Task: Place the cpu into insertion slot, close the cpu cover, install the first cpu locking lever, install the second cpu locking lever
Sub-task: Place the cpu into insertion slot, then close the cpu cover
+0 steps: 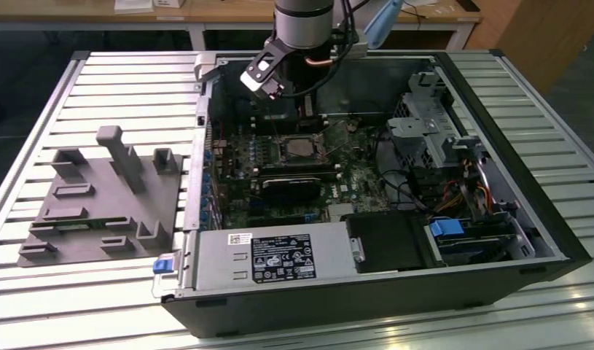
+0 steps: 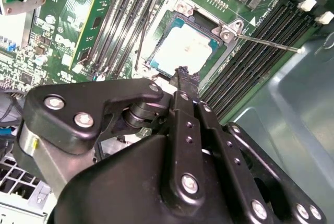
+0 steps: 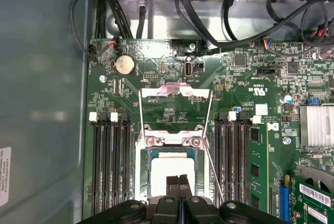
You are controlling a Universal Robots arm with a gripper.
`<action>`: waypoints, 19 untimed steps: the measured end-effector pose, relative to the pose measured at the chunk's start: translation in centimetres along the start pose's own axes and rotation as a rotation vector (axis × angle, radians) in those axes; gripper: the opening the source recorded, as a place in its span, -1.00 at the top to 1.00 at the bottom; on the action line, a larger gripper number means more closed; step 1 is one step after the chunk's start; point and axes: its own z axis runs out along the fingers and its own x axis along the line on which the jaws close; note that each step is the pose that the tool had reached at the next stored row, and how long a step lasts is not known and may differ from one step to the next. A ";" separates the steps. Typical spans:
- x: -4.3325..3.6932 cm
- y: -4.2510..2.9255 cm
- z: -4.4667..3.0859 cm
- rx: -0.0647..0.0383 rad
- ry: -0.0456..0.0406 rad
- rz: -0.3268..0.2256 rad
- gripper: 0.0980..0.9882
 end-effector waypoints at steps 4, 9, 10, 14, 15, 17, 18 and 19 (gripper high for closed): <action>0.00 0.00 -0.01 0.000 -0.0005 0.000 0.99; 0.00 0.00 0.00 0.000 -0.0005 0.000 0.99; 0.00 0.00 0.00 0.000 -0.0006 0.000 0.99; 0.00 0.02 -0.27 0.000 -0.0009 0.000 0.99; 0.00 0.04 -0.48 0.000 -0.0007 0.000 0.99; 0.00 0.07 -0.88 0.000 -0.0005 0.000 0.99; 0.00 0.08 -1.07 0.000 -0.0007 0.000 0.99; 0.00 0.09 -1.19 0.000 -0.0006 0.000 0.99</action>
